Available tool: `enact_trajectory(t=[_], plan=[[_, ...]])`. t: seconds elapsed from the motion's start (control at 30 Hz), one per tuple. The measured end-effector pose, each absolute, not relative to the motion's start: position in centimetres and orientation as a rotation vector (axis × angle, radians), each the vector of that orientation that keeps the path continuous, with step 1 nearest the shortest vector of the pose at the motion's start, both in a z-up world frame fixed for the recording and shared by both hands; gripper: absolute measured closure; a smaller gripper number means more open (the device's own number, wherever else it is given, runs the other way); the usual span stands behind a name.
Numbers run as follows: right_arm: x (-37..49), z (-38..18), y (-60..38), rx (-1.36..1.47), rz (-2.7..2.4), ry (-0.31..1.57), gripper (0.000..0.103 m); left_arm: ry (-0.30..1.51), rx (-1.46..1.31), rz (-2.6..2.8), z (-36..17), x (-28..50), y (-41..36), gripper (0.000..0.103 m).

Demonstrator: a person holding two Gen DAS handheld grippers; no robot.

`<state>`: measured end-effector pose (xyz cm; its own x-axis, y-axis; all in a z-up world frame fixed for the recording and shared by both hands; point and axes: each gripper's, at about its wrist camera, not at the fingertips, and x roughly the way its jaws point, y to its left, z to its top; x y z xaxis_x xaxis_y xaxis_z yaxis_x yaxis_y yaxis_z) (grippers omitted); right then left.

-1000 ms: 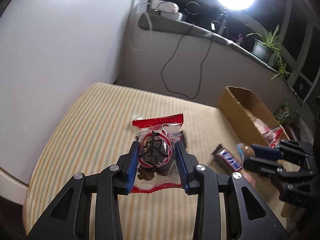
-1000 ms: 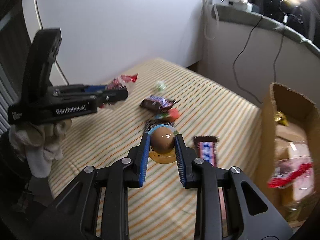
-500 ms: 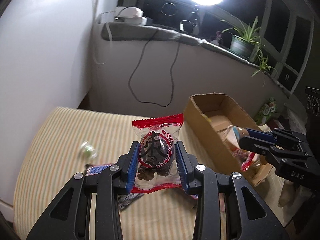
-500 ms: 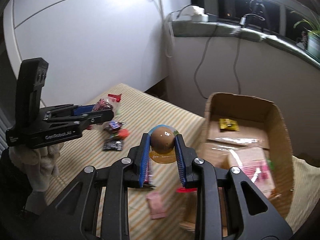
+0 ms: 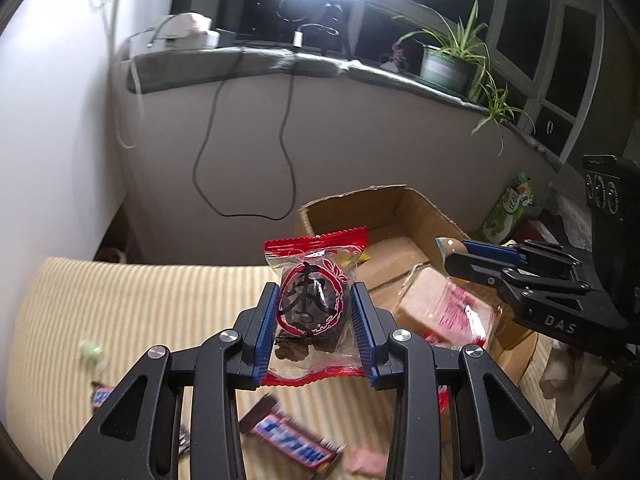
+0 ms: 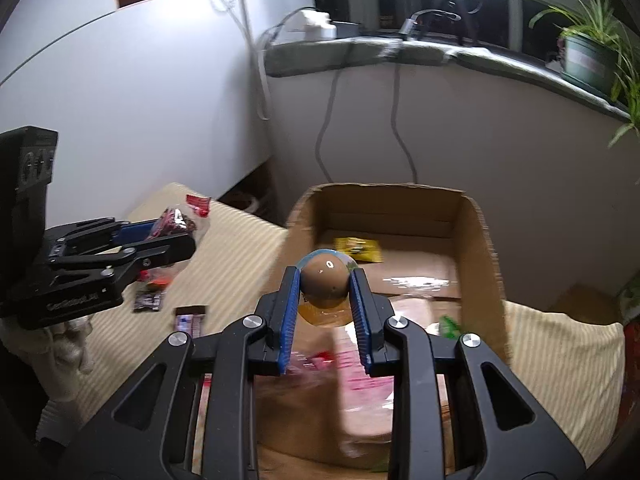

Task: Organize snacks
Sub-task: 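Carry the fruit pack and chocolate ball over the box with both tools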

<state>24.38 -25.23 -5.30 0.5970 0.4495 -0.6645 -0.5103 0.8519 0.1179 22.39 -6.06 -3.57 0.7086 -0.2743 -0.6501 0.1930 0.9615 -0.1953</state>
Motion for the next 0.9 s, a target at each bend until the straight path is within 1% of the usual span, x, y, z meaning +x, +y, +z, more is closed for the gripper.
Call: enact_trajectory(t=[0.33, 0.8, 0.83, 0.87, 0.9], plan=[[27.9, -6.7, -28.7, -0.056, 0.472, 0.778, 0.077, 0.762, -0.084, -0.312, -4.1, 24.6, -9.5, 0.069], [28.9, -7.6, -30.4, -0.034, 0.43, 0.798, 0.076, 0.762, -0.044, -0.337, -3.7, 25.3, -11.7, 0.068], [28.9, -7.6, -30.5, -0.03, 0.431, 0.8, 0.076, 0.762, -0.042, -0.337, -3.7, 25.2, -11.8, 0.066], [28.9, -7.6, -30.4, -0.028, 0.432, 0.799, 0.076, 0.761, -0.04, -0.337, -3.7, 25.2, -11.8, 0.06], [28.9, -7.5, -30.5, -0.03, 0.43, 0.798, 0.075, 0.759, -0.038, -0.337, -3.6, 25.1, -11.9, 0.059]])
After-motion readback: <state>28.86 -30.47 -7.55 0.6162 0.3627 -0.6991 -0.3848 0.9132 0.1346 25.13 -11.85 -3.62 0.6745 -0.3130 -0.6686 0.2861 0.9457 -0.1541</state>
